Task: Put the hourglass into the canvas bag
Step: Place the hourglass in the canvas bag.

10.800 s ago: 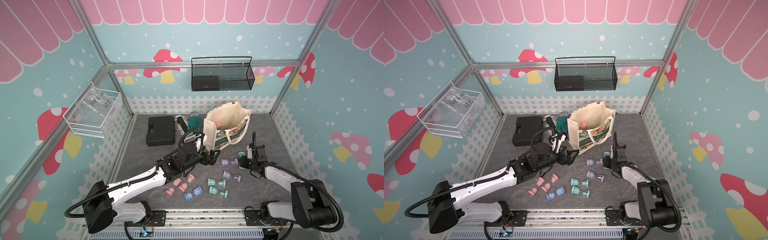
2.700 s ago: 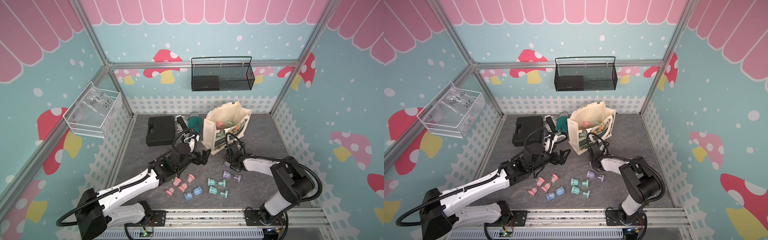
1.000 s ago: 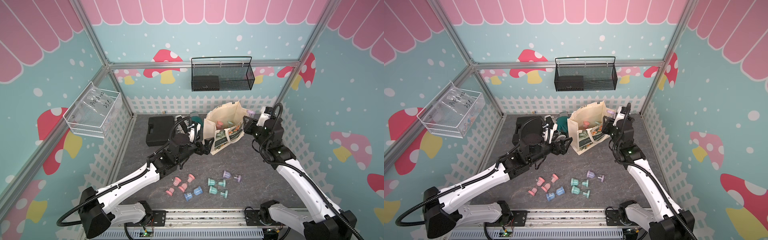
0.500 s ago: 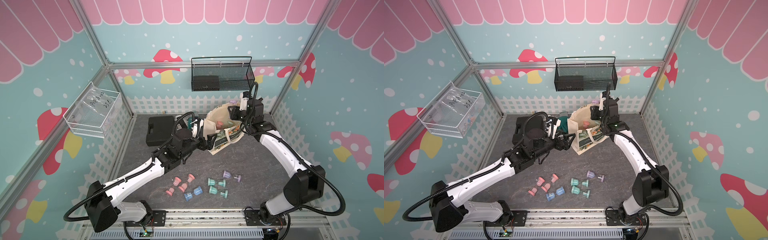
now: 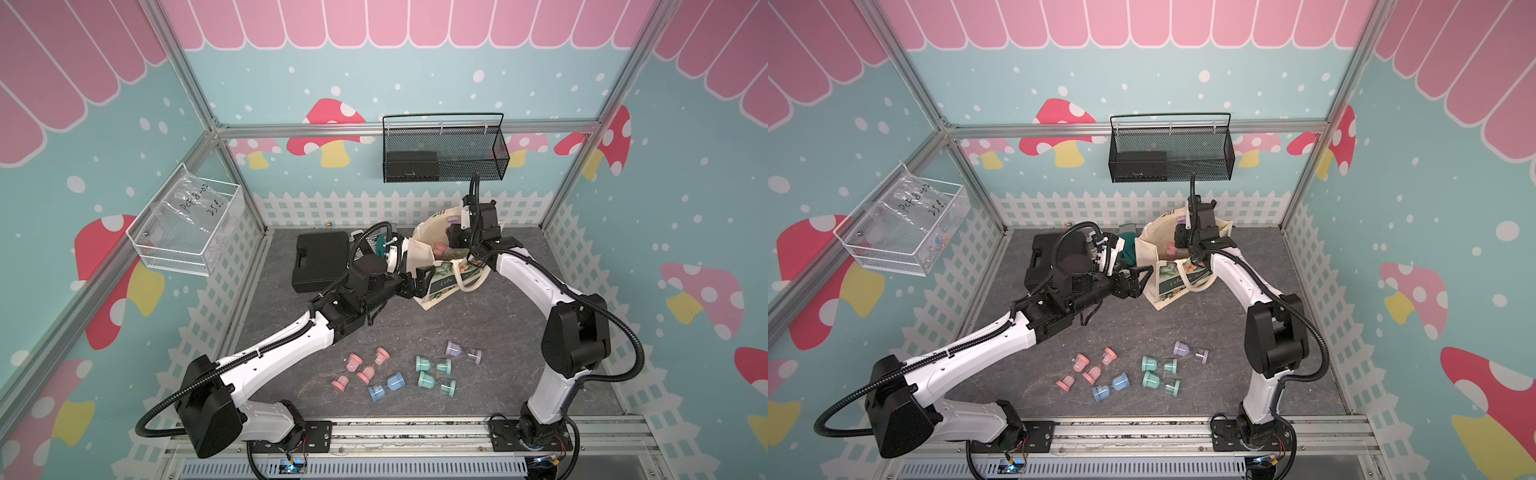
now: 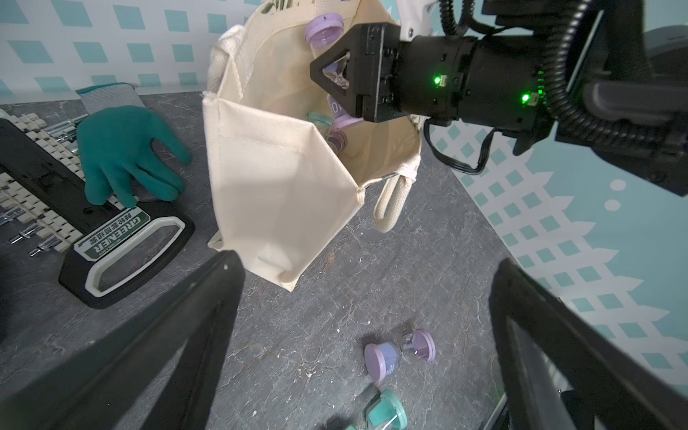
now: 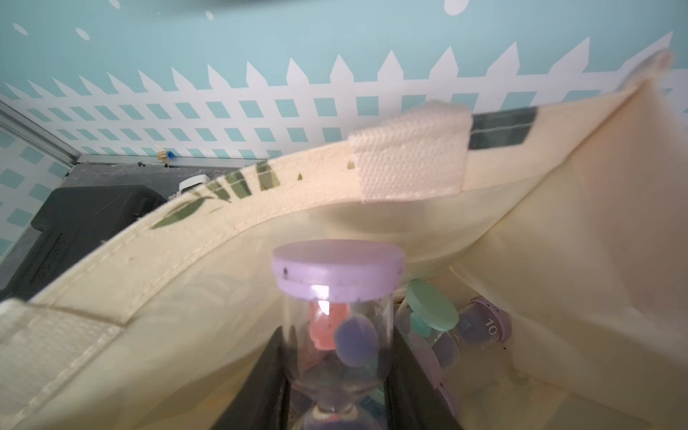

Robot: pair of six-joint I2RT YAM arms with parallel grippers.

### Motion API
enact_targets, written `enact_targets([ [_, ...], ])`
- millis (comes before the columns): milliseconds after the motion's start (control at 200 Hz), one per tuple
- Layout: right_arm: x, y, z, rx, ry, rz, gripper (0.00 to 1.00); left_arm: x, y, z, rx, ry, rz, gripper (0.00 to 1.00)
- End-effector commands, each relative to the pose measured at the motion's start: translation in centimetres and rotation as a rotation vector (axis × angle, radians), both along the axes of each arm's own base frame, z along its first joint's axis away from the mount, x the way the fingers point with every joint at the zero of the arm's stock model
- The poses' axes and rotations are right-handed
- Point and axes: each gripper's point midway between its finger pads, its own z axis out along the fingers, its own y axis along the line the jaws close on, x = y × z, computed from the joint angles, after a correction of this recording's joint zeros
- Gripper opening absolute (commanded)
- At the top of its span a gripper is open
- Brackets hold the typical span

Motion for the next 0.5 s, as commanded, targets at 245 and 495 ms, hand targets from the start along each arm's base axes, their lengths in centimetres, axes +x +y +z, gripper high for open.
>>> enact_targets([
  [245, 0.5, 0.2, -6.6, -0.160, 0.133, -0.039, 0.27, 0.6, 0.2, 0.6, -0.025, -0.007, 0.007, 1.00],
  [495, 0.7, 0.7, -7.6, -0.158, 0.153, -0.051, 0.33, 0.5, 0.5, 0.7, -0.032, -0.009, 0.012, 0.99],
])
